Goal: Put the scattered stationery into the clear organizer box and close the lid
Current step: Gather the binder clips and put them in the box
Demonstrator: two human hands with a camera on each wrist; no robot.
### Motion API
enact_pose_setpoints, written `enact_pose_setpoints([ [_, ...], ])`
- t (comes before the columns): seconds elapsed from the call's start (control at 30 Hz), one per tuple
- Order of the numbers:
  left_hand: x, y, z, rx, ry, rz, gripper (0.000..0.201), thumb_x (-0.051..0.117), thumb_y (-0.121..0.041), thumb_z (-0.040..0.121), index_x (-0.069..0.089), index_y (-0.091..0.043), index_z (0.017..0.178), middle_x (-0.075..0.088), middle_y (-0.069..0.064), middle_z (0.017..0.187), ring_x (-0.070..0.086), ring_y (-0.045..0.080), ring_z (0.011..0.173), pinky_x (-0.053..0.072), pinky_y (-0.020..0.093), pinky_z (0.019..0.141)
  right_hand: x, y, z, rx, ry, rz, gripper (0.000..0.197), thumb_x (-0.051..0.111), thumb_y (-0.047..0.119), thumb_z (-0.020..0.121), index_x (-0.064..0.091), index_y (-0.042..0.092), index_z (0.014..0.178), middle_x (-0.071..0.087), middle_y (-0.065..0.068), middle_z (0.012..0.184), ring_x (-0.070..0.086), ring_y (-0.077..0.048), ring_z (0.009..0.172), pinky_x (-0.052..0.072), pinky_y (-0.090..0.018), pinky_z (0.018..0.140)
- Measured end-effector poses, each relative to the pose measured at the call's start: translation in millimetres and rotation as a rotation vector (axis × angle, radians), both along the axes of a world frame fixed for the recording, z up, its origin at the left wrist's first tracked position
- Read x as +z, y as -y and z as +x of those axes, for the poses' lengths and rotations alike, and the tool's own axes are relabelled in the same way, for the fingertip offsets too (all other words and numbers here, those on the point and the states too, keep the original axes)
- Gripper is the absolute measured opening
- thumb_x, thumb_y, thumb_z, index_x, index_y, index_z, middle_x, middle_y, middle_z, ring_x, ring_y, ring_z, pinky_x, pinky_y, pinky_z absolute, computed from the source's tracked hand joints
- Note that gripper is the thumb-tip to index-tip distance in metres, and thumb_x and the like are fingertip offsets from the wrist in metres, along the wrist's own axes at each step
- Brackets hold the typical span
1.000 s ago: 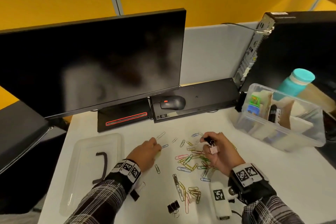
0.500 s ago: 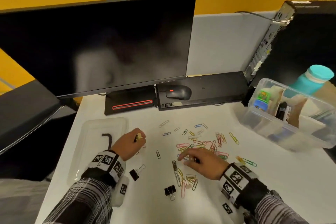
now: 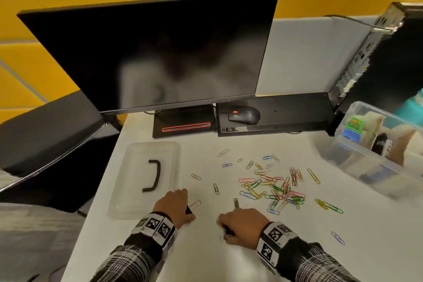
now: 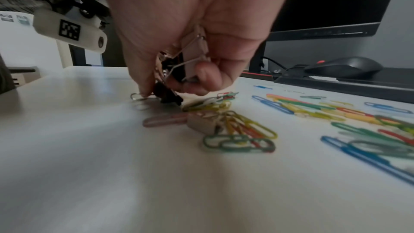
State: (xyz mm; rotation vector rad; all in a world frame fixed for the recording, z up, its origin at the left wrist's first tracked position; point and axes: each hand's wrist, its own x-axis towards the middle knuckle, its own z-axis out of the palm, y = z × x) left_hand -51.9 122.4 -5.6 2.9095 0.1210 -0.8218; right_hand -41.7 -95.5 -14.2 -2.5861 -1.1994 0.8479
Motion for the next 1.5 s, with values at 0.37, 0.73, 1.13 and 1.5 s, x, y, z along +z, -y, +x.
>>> enact_pose_setpoints([
  [0.37, 5, 4, 23, -0.004, 0.078, -0.268, 0.032, 0.058, -0.045, 0.084, 0.043, -0.018, 0.092, 0.053, -0.001, 0.088, 0.048, 0.015, 0.076, 0.035, 0.026, 0.062, 22, 39, 23, -1.085, -0.769, 0.854, 0.011, 0.058, 0.019, 0.091, 0.057, 0.009, 0.088, 0.062, -0.008, 0.08, 0.051, -0.011, 0.058, 0.038, -0.022, 0.05],
  [0.73, -7, 17, 40, -0.021, 0.1, -0.434, 0.027, 0.06, -0.044, 0.082, 0.043, -0.024, 0.081, 0.055, -0.006, 0.078, 0.05, 0.008, 0.067, 0.036, 0.024, 0.058, 18, 90, 17, -1.036, -0.453, 0.617, 0.005, 0.064, 0.025, 0.085, 0.063, 0.023, 0.08, 0.059, -0.001, 0.069, 0.053, -0.009, 0.054, 0.044, -0.027, 0.045],
  [1.13, -2, 36, 44, -0.067, 0.106, -0.457, 0.026, 0.06, -0.045, 0.083, 0.046, -0.023, 0.089, 0.058, -0.006, 0.085, 0.054, 0.011, 0.076, 0.039, 0.025, 0.063, 1, 52, -13, -0.472, 0.036, -0.134, 0.035, 0.05, 0.043, 0.087, 0.048, 0.014, 0.108, 0.063, -0.008, 0.103, 0.059, -0.028, 0.09, 0.037, -0.031, 0.068],
  [1.5, 3, 47, 49, -0.067, 0.151, -0.476, 0.025, 0.061, -0.044, 0.083, 0.047, -0.023, 0.087, 0.059, -0.005, 0.083, 0.054, 0.01, 0.072, 0.043, 0.027, 0.065, 9, 85, 5, -0.785, -0.283, 0.178, 0.024, 0.065, 0.037, 0.075, 0.051, 0.022, 0.087, 0.059, 0.006, 0.083, 0.055, -0.013, 0.074, 0.048, -0.03, 0.071],
])
